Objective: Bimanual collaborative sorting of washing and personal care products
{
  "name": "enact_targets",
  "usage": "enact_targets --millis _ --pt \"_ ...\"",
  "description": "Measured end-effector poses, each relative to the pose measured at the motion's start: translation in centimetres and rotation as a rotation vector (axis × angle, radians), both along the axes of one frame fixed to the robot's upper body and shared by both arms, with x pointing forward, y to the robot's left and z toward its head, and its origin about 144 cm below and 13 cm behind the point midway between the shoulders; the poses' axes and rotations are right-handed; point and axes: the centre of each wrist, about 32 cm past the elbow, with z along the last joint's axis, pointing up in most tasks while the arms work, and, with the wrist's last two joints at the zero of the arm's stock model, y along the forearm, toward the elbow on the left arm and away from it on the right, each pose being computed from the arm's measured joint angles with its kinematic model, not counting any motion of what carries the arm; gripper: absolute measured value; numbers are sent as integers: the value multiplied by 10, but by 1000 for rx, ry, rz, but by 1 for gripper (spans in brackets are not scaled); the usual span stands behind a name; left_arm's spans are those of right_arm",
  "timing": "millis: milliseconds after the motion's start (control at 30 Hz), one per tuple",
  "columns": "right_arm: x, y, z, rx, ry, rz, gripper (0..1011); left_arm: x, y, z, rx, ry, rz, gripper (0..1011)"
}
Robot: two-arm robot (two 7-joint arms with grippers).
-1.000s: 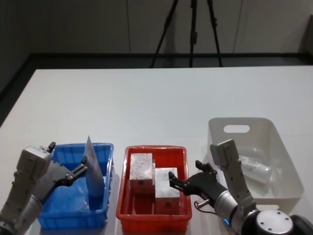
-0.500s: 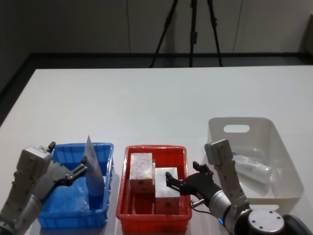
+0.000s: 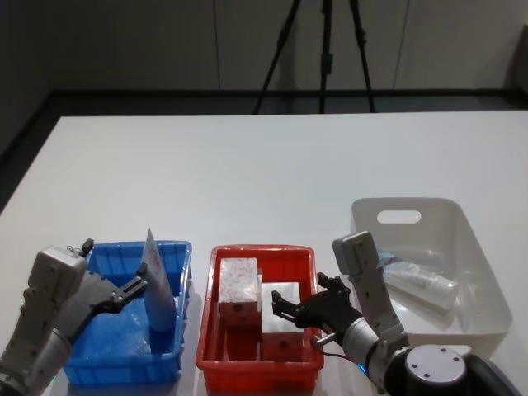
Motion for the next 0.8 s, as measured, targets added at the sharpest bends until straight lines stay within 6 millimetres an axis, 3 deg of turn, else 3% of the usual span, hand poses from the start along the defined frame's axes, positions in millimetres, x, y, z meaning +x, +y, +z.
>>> enact_targets --millis 800 --pt "11 11 -3 -5 46 15 1001 0 0 0 0 0 0 1001"
